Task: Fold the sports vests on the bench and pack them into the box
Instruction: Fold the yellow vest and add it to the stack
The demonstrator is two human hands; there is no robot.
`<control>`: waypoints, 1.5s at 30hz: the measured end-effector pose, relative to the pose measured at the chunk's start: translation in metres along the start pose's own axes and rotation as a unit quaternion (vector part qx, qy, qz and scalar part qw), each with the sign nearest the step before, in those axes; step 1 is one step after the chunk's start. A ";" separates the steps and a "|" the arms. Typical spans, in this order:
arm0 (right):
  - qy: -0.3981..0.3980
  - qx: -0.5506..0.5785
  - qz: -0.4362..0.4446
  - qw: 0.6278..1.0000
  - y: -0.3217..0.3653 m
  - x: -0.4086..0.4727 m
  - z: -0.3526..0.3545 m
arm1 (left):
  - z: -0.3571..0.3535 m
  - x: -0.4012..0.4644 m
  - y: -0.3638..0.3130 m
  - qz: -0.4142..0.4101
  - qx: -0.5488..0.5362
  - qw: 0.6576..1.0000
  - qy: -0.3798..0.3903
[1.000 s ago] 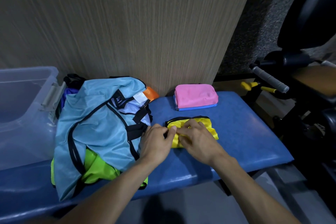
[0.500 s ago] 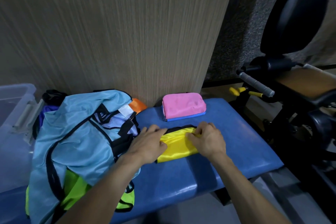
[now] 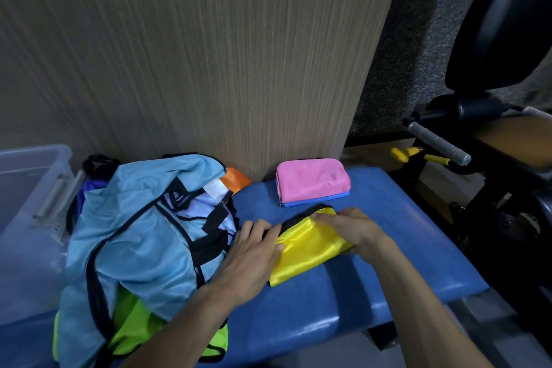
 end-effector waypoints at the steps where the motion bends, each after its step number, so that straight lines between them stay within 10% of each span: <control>1: -0.001 0.016 0.026 1.000 -0.001 0.002 -0.003 | 0.000 -0.001 -0.001 -0.006 -0.013 1.000 -0.006; 15: 0.018 0.305 0.222 0.926 0.079 0.036 0.047 | 0.092 0.117 -0.007 0.031 -0.488 0.850 -0.195; 21: -0.186 -0.149 0.134 0.962 0.087 0.084 0.066 | 0.078 0.161 0.004 0.158 -0.355 0.889 -0.242; 27: -0.298 -0.427 0.379 0.765 0.083 0.074 0.039 | 0.067 0.147 -0.011 0.180 -0.149 0.918 -0.321; 29: -0.262 -0.472 0.414 0.733 0.081 0.077 0.031 | 0.068 0.142 -0.029 0.070 -0.013 0.937 -0.343; 34: -0.196 -0.484 0.399 0.754 0.065 0.080 0.021 | 0.043 0.145 -0.011 0.001 0.087 0.983 -0.163; 45: -0.201 -0.504 0.276 0.794 0.055 0.076 0.003 | 0.055 0.142 0.003 0.009 -0.108 0.994 0.016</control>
Point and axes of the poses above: each hand's wrist, its own x-axis towards the middle knuckle, its own z-axis out of the back of the hand, y = z × x, the point moved 3 cm from there along x, towards the middle knuckle, and after that the axes turned 7 degrees about y, right-handed, at the moved point
